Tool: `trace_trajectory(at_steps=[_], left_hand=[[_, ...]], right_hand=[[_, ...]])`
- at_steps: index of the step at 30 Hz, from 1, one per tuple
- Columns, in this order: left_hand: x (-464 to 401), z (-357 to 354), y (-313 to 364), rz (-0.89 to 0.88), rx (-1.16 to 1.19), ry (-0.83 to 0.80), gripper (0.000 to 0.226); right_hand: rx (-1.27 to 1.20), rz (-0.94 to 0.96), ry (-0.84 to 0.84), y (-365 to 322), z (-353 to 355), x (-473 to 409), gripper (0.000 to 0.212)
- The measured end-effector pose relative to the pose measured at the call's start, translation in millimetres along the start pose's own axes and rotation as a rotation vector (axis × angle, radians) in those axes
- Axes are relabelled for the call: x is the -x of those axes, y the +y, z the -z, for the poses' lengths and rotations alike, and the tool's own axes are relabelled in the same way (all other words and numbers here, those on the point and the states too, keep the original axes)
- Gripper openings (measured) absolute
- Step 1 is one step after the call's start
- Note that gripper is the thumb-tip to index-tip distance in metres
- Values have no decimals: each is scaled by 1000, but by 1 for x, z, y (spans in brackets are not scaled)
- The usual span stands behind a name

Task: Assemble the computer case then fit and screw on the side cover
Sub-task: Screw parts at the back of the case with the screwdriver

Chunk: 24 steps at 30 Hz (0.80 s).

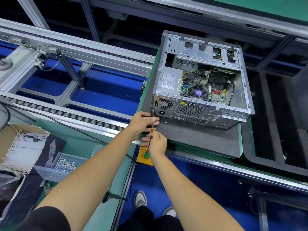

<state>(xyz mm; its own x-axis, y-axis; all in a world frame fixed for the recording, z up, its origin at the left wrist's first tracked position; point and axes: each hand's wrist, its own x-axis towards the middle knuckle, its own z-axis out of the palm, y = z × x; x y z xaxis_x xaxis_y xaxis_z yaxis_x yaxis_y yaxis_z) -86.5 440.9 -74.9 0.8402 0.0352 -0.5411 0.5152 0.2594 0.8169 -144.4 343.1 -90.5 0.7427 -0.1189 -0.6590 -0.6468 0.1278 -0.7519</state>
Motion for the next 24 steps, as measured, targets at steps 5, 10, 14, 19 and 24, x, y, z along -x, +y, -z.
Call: trace_trajectory(at_steps=[5, 10, 14, 19, 24], left_hand=[[-1, -3, 8, -30, -48, 132, 44], [-6, -7, 8, -73, -101, 201, 50], [-5, 0, 6, -81, -114, 89, 38], [-5, 8, 11, -42, -115, 26, 41], [-7, 2, 11, -20, -99, 156, 50]], right_hand=[[8, 16, -68, -2, -3, 4, 19], [-37, 13, -9, -3, -5, 4, 17], [-34, 12, -6, -2, -2, 1, 14], [-65, -70, -80, -6, -3, 4, 18], [84, 15, 1, -3, -5, 8, 16]])
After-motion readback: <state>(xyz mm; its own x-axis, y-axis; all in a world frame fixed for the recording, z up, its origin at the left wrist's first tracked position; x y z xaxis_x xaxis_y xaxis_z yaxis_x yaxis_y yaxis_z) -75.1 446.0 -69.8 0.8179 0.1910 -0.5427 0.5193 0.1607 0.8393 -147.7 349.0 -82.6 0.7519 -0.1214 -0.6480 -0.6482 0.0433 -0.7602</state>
